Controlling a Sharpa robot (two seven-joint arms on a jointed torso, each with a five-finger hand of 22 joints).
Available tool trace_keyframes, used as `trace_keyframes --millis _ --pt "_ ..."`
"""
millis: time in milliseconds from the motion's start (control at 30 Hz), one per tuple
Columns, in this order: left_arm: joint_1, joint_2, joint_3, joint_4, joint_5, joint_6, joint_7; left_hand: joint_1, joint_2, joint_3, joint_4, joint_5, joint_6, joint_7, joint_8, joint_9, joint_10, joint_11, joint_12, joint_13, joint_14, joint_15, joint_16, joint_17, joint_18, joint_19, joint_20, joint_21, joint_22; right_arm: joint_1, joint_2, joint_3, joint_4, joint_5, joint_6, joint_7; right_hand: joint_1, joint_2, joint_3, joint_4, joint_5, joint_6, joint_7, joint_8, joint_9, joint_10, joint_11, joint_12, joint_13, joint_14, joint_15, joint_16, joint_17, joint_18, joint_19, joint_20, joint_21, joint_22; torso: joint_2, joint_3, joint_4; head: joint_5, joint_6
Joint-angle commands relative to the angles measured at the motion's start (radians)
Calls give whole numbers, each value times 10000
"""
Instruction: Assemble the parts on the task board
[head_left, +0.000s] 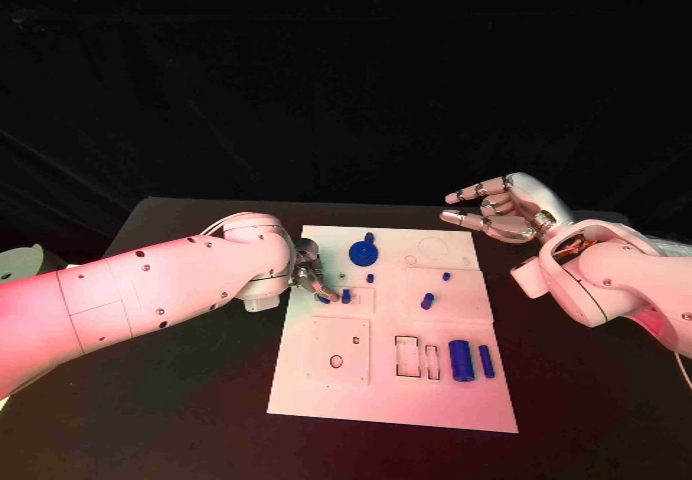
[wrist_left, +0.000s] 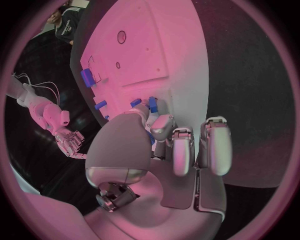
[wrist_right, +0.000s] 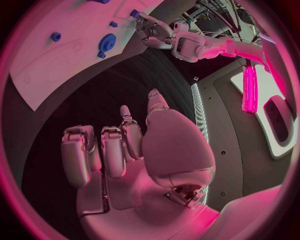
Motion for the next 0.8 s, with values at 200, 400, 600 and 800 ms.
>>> trace_keyframes --millis 200,400,600,800 --pt "-46 -47 -42 16 5 -146 -82 632 182 1593 -581 57 -198 54 -48 23 -79 33 -38 -112 1036 -21 31 2633 -46 468 -60 -77 1583 -8 10 1 16 -48 137 56 -21 78 -80 4 -16 -39 -46 -1 14 -52 36 -49 1184 860 24 -60 1765 109 675 42 -57 1952 0 3 -3 23 -19" --pt "-47 -73 -44 67 -78 -314 -72 490 71 1962 -676 52 -221 69 -7 59 -87 61 -47 -155 1036 -7 31 2633 -46 471 -41 -82 1590 -9 5 1 17 -50 137 54 -21 78 -80 4 -16 -39 -46 -1 14 -52 36 -49 1184 860 24 -60 1765 109 675 42 -57 1952 1 6 -2 18 -25" --pt "-49 -101 -48 136 -270 -658 -60 437 40 2092 -722 51 -225 71 23 81 -88 61 -60 -194 1036 -5 31 2633 -56 490 -37 -47 1623 -9 -1 1 19 -51 138 54 -21 78 -80 4 -16 -39 -46 -1 14 -52 36 -49 1184 860 24 -60 1765 109 675 42 -57 1952 -4 7 0 20 -17" --pt "-52 -164 -52 251 -351 -863 -49 353 25 2194 -735 46 -223 75 56 104 -89 65 -78 -238 1036 -1 31 2633 -56 492 -35 -49 1625 -9 -2 1 16 -51 143 52 -19 89 -93 6 -14 -42 -46 -1 14 -50 36 -43 1186 860 24 -61 1765 109 675 42 -57 1952 7 2 -18 9 -16"
